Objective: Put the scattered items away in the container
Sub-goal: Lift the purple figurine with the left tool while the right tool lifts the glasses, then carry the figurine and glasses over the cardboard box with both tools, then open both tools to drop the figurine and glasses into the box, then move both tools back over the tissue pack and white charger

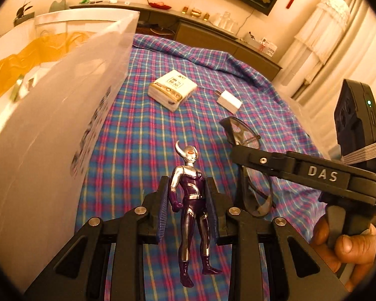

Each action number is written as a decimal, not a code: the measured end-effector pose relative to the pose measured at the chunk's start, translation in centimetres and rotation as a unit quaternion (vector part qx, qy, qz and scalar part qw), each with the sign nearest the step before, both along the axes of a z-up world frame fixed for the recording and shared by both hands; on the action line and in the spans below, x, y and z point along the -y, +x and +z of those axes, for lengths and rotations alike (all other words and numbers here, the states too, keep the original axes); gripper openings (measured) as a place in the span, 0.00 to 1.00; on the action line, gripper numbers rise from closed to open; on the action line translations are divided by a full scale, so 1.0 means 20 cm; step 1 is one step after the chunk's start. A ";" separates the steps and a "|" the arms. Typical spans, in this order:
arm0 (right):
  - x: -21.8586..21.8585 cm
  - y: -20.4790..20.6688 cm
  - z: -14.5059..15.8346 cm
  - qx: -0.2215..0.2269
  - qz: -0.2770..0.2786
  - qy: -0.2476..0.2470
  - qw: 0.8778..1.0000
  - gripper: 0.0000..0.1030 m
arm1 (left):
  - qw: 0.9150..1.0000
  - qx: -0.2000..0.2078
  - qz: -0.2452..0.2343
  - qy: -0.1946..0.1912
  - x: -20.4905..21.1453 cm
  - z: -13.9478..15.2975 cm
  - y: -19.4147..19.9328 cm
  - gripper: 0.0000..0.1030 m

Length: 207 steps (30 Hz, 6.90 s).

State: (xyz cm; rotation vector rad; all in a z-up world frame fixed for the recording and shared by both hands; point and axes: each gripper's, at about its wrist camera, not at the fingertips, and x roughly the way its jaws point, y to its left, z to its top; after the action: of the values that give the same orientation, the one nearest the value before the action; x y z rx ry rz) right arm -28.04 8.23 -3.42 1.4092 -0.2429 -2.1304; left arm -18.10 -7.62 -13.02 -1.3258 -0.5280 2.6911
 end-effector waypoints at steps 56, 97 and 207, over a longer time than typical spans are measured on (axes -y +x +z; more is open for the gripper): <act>0.28 0.86 0.69 -0.087 0.141 -0.064 0.984 0.37 | 0.989 -0.118 0.072 0.042 0.46 0.62 0.69 0.27; 1.09 0.26 0.75 -0.113 0.203 0.016 0.973 0.37 | 0.991 -0.056 0.117 -0.026 1.13 0.58 0.08 0.28; -0.28 0.33 0.48 -0.101 0.072 -0.040 0.991 0.57 | 0.983 -0.065 -0.101 -0.142 -0.26 0.59 0.03 0.47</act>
State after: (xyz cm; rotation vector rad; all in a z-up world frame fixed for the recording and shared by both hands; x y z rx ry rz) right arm -21.42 13.83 6.16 1.1206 -0.1427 -2.1006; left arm -17.44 -2.41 -1.18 -1.1756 0.0066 2.7289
